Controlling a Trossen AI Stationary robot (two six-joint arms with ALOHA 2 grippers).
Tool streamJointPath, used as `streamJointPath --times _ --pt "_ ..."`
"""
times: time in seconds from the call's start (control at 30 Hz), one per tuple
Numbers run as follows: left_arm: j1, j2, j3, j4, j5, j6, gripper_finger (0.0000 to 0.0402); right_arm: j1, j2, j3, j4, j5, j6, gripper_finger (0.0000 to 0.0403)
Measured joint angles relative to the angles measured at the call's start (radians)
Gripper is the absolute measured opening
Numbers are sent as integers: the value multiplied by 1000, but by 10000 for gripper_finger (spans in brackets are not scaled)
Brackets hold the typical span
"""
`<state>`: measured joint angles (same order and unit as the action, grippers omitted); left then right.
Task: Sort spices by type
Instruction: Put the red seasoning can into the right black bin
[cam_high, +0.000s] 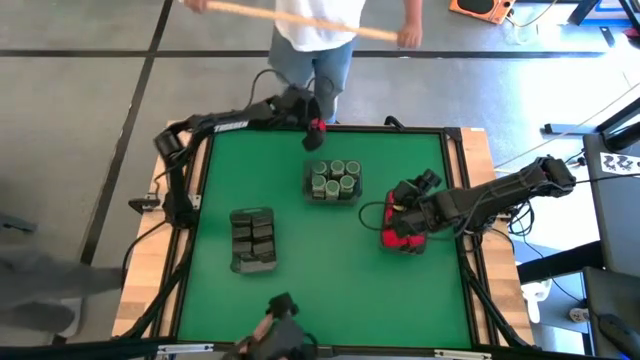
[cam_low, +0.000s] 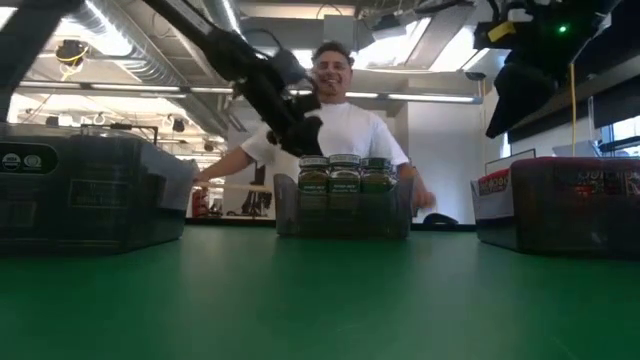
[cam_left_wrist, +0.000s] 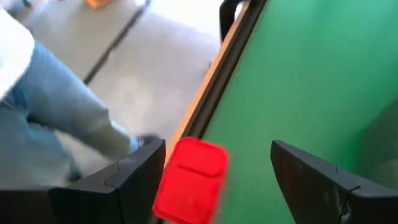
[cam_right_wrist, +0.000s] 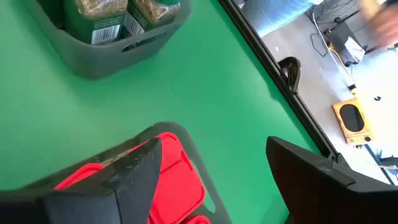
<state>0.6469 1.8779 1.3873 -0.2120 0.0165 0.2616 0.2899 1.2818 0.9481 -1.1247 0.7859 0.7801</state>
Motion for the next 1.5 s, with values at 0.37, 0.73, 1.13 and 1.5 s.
streamJointPath --times 0.37,0.73,1.13,1.5 --pt "70 172 166 -184 124 80 290 -76 -2 -75 86 -27 -112 289" --pt "75 226 171 -159 139 143 290 -114 -2 -108 110 -55 -114 289" --pt "67 229 164 -204 131 154 246 -114 -2 -108 133 -80 -135 289" --pt "48 211 166 -232 69 165 209 -114 -2 -108 145 -146 -132 289"
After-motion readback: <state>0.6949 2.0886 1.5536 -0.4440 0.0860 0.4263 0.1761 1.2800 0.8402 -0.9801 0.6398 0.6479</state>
